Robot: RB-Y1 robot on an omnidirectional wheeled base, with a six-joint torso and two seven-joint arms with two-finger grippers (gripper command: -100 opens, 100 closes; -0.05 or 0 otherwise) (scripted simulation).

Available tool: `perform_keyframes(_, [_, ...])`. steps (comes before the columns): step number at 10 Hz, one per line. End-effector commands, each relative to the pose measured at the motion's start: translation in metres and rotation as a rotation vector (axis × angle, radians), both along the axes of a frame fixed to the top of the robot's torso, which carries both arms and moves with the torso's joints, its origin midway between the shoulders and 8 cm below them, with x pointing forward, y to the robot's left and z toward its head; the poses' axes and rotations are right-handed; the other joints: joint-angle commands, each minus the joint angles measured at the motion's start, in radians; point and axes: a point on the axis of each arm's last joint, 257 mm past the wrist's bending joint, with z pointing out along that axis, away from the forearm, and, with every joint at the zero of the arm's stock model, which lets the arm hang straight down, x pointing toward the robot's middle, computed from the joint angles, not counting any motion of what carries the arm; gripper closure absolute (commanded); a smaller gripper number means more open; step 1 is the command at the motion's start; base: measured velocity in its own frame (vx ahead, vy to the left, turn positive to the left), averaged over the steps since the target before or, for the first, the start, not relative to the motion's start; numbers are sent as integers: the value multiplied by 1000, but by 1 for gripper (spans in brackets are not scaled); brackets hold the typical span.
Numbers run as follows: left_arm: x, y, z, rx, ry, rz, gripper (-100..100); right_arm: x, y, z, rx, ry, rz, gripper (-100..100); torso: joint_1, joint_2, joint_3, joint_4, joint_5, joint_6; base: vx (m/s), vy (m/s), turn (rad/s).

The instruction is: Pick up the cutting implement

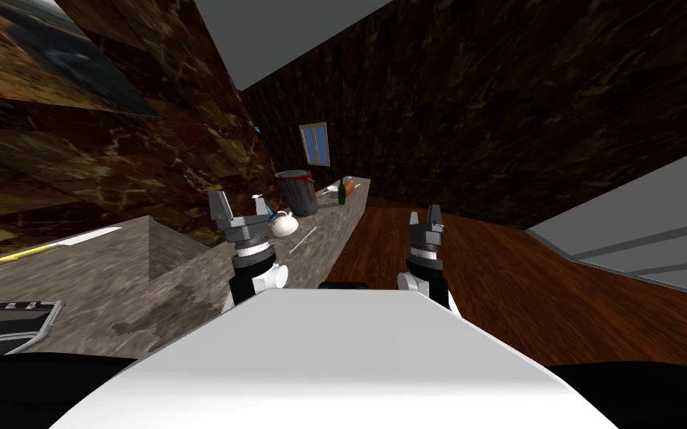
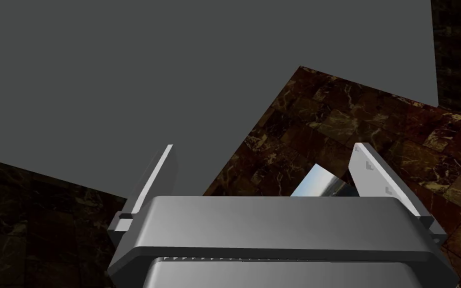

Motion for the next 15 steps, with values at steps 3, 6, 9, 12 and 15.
perform_keyframes(3, [7,-10,-14,110,62,-25,-100,0,0,0,0,0,0,0,0,-1,0,0,0,0,13,-9,-36])
perform_keyframes(6, [15,-14,-38,215,151,-28,-100,0,0,0,0,0,0,0,-1,-2,-1,0,0,0,28,-20,-62])
perform_keyframes(9, [21,-11,-72,315,260,-13,-100,0,0,0,0,0,0,0,-2,-2,-1,-1,0,0,40,-30,-88])
perform_keyframes(12, [22,-2,-113,418,384,8,-100,0,0,0,0,0,0,0,-2,-3,-2,-1,0,0,50,-34,-106])
perform_keyframes(15, [17,11,-157,531,519,27,-100,0,0,0,0,0,0,0,-2,-4,-2,-1,0,0,61,-33,-118])
